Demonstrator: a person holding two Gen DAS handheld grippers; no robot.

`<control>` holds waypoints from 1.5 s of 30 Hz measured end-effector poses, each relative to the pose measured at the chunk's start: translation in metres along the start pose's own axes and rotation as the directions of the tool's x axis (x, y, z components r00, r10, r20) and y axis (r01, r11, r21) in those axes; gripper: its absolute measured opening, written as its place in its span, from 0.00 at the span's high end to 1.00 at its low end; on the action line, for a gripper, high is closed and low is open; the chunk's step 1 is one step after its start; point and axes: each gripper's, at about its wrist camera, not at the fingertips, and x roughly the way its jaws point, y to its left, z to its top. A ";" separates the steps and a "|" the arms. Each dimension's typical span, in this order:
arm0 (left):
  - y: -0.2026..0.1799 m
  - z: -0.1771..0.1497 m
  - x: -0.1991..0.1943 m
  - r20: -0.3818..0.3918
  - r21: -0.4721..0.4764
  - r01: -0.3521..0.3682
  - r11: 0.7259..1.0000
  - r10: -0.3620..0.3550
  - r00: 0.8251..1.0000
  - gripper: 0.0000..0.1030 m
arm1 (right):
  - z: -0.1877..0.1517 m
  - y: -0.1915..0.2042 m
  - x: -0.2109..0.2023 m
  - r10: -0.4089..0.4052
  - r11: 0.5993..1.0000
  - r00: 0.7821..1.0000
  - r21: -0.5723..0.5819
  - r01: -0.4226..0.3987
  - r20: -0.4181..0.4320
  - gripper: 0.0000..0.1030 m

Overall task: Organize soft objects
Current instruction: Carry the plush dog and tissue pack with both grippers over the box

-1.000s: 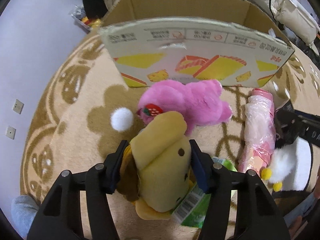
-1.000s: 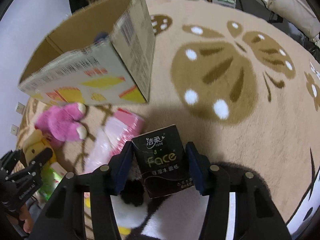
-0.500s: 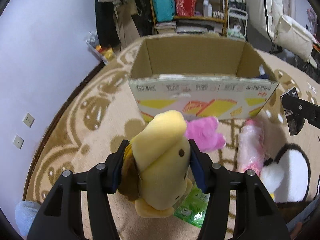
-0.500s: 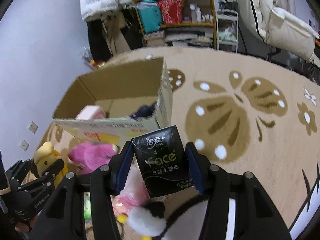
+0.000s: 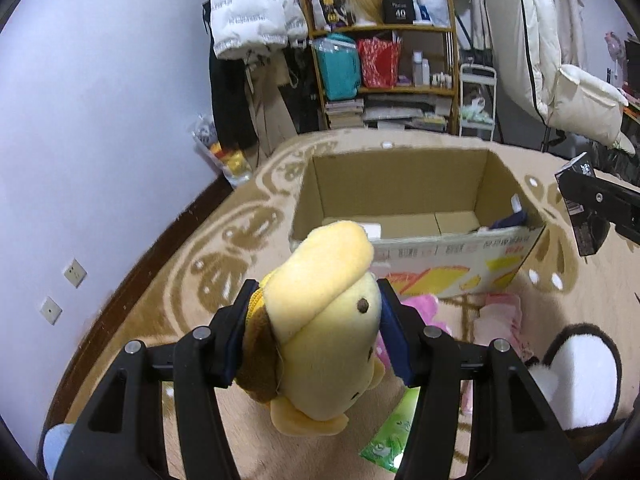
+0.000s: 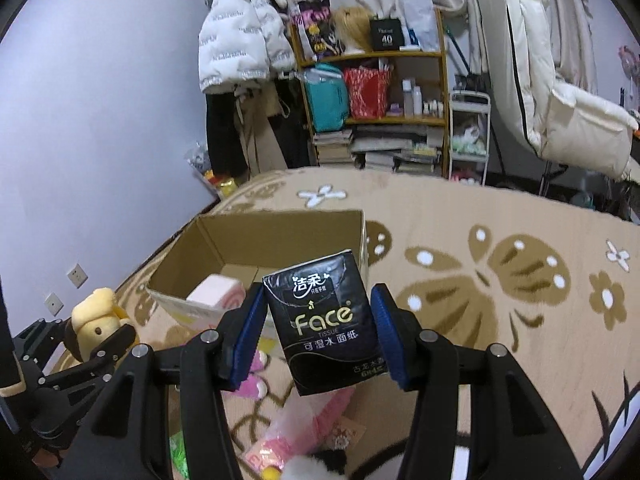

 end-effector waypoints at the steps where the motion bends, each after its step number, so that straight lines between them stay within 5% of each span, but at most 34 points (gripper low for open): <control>1: 0.000 0.002 -0.002 0.014 0.003 -0.003 1.000 0.003 1.000 0.45 | 0.001 0.000 -0.001 -0.002 1.000 1.000 -0.003 0.002 0.006 0.45; 18: 0.004 0.032 -0.007 0.131 -0.013 -0.009 1.000 0.010 0.991 0.45 | 0.018 0.011 0.007 -0.081 0.994 0.993 -0.071 0.088 0.090 0.45; 26: 0.007 0.064 -0.011 0.245 0.020 -0.047 0.999 0.041 0.969 0.45 | 0.034 0.013 0.017 -0.064 0.994 0.991 -0.083 0.073 0.114 0.45; 45: 0.009 0.097 0.038 0.187 0.022 -0.006 1.000 0.002 0.982 0.45 | 0.047 0.028 0.059 -0.039 0.990 0.995 -0.134 0.052 0.095 0.45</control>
